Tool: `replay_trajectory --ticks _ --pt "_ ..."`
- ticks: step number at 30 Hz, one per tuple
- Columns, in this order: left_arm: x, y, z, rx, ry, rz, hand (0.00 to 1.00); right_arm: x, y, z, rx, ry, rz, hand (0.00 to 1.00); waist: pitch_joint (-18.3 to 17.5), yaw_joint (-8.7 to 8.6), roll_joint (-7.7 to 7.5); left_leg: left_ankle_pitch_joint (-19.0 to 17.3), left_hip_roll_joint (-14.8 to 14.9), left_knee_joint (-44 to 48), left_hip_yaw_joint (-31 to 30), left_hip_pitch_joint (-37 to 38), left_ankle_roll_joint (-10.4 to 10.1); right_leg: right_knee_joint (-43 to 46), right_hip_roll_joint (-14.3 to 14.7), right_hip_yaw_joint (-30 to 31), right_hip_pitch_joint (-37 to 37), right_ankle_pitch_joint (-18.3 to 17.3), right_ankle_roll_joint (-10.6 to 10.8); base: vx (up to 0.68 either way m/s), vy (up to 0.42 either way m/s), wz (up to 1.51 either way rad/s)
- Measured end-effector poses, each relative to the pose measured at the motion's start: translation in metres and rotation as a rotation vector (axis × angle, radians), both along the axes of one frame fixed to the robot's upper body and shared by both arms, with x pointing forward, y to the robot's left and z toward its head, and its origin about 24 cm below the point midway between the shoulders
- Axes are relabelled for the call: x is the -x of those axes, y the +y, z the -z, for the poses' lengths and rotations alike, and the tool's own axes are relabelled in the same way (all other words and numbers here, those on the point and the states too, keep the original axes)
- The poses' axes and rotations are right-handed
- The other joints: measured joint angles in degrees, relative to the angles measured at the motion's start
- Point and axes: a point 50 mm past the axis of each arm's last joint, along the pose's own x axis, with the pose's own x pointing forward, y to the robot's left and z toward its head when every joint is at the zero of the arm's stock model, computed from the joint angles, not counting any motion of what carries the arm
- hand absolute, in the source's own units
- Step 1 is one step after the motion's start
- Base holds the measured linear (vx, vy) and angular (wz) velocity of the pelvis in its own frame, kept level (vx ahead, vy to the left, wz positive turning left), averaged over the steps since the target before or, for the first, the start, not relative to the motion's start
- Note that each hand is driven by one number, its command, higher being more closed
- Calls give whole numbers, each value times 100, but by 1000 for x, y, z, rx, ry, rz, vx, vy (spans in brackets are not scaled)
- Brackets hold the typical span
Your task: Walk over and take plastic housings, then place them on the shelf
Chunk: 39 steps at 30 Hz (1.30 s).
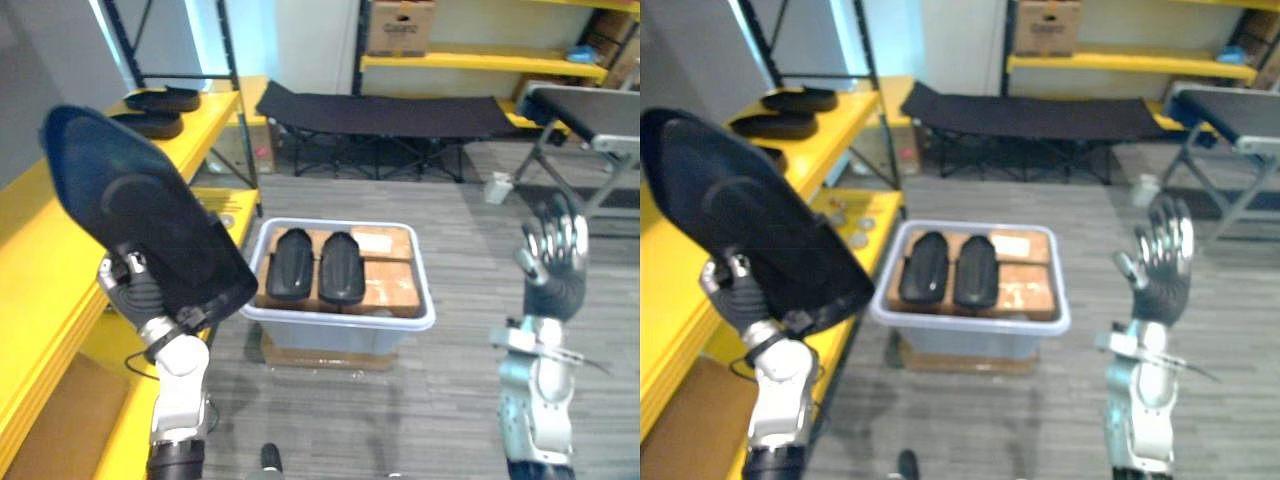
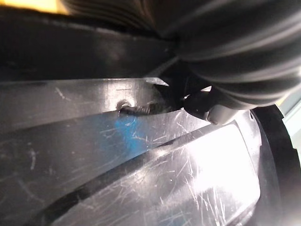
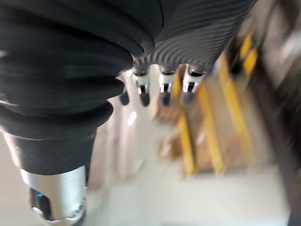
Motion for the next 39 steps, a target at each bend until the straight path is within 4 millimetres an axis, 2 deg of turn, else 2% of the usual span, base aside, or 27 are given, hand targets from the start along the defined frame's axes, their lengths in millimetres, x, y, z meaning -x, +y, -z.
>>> replay_trajectory --ticks 1,3,6,9,12,17,21,23,24,25,28,29,30,31,33,35,38,39 --pt "3 -2 -5 -6 -42 40 100 9 -8 14 -19 59 46 0 -8 -73 38 -3 8 1 8 -53 -2 12 7 8 -59 -6 7 28 -12 -6" --pt "5 -4 -9 -22 -75 61 100 16 -19 24 -29 105 98 0 0 -89 96 -2 23 8 32 -163 -2 126 6 46 -236 -54 47 20 -13 -6" --pt "8 -4 -13 -30 -120 73 100 19 -28 29 -35 109 157 0 107 -58 127 8 32 45 5 -391 -5 469 -12 109 -606 -151 18 4 -11 0" --pt "7 -5 -19 -40 -167 83 100 5 -24 22 -50 64 161 0 605 48 19 -243 107 788 -95 -730 8 1019 -78 131 -821 -371 8 -37 -35 9" --pt "8 -3 -16 -20 -161 93 100 -1 -18 20 -46 49 131 0 713 132 -28 -494 158 1288 -248 -889 30 1086 -83 -5 -683 -435 34 5 -17 19" --pt "11 3 -18 -42 -160 63 100 -9 -13 16 -35 20 87 0 810 246 -21 -770 168 1729 -452 -1024 28 1047 -97 -173 -470 -519 13 13 18 19" --pt "20 12 -14 -81 -115 6 100 -26 1 6 -12 -21 -19 0 832 367 -12 -806 77 1804 -697 -1076 32 1056 -155 -456 -289 -592 50 22 17 36" --pt "34 21 -13 -114 -90 -57 100 -41 19 0 7 -48 -122 0 860 517 31 -809 -16 1831 -930 -1078 37 1083 -201 -714 -107 -680 56 46 11 66" --pt "44 29 -14 -139 -76 -111 100 -51 36 -4 13 -59 -207 0 889 700 80 -824 -90 1859 -1149 -1089 55 1116 -230 -939 32 -758 76 36 -1 65" --pt "50 33 -14 -146 -70 -137 100 -56 44 -6 13 -58 -245 0 897 772 95 -824 -124 1859 -1210 -1089 55 1126 -245 -1034 93 -794 82 42 -10 75" --pt "86 64 -12 -188 -15 -323 100 -78 93 0 23 -4 -450 0 896 1281 117 -816 -382 1854 -1781 -1108 42 1185 -331 -1657 451 -1029 122 68 -27 93" --pt "93 69 -11 -197 -1 -356 100 -81 101 2 25 11 -479 0 891 1375 108 -812 -425 1854 -1850 -1120 37 1175 -338 -1778 519 -1059 122 96 -38 100" --pt "107 79 -10 -216 25 -415 100 -85 115 6 42 41 -529 0 886 1580 102 -806 -525 1862 -2083 -1173 29 1138 -336 -2028 649 -1091 122 83 -29 83" --pt "114 83 -9 -226 40 -443 100 -87 120 7 50 51 -546 0 884 1679 99 -801 -579 1874 -2173 -1197 24 1109 -335 -2147 708 -1103 127 102 -30 98" --pt "145 92 -4 -239 87 -540 100 -93 135 13 91 90 -580 0 876 2011 85 -787 -755 1898 -2518 -1285 25 952 -310 -2511 922 -1102 134 100 -16 88" --pt "164 94 1 -238 116 -589 100 -97 139 13 108 94 -591 0 875 2241 83 -802 -883 1950 -2676 -1294 23 849 -307 -2576 1081 -1102 132 97 16 62" --pt "186 95 4 -225 140 -631 100 -107 145 2 127 62 -601 0 837 2453 18 -916 -979 2050 -2734 -1293 51 741 -300 -2631 1221 -1105 128 51 12 24" --pt "188 94 5 -211 129 -632 100 -110 146 -2 133 52 -596 0 816 2469 -18 -958 -1002 2103 -2745 -1300 43 707 -294 -2666 1268 -1117 106 16 0 4"
